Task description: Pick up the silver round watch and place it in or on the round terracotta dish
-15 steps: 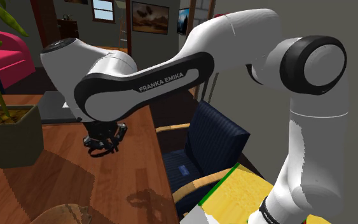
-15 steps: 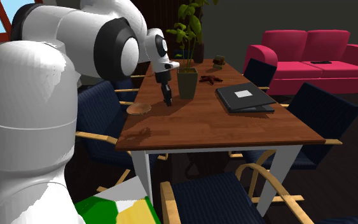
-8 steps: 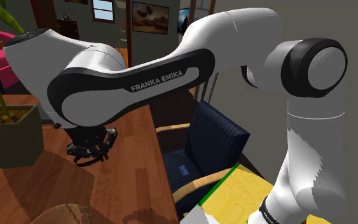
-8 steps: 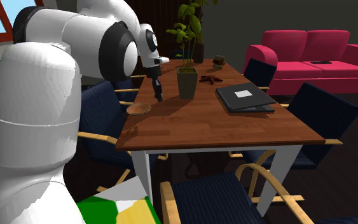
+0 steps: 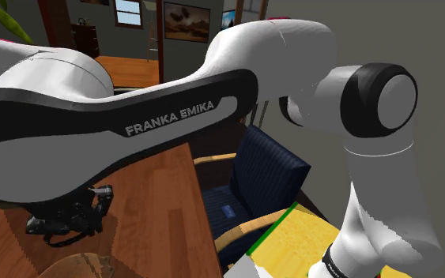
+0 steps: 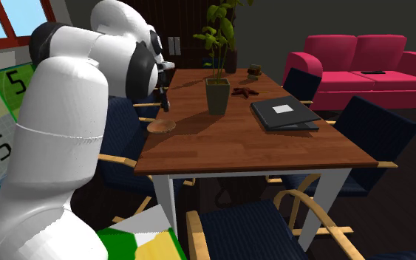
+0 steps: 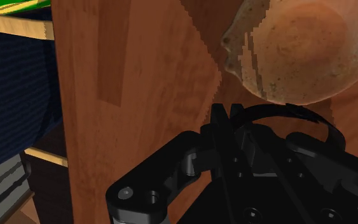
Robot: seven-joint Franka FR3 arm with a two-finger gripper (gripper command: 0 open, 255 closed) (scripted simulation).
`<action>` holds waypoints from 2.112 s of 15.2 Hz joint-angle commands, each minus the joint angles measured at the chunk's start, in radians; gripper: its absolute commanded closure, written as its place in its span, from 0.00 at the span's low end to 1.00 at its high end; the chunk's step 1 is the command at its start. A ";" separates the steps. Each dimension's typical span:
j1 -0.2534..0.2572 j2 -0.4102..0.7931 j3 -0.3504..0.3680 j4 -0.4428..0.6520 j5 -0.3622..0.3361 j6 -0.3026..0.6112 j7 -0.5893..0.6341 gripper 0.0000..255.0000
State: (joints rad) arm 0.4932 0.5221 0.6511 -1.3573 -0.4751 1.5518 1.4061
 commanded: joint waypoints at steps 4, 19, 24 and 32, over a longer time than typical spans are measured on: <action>0.104 0.087 -0.003 0.131 -0.028 -0.063 0.058 1.00; 0.076 0.121 -0.016 -0.030 -0.052 0.113 0.108 1.00; 0.076 0.121 -0.016 -0.030 -0.052 0.113 0.108 1.00; 0.076 0.121 -0.016 -0.030 -0.052 0.113 0.108 0.00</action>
State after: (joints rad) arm 0.5690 0.6429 0.6352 -1.3871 -0.5267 1.6651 1.5142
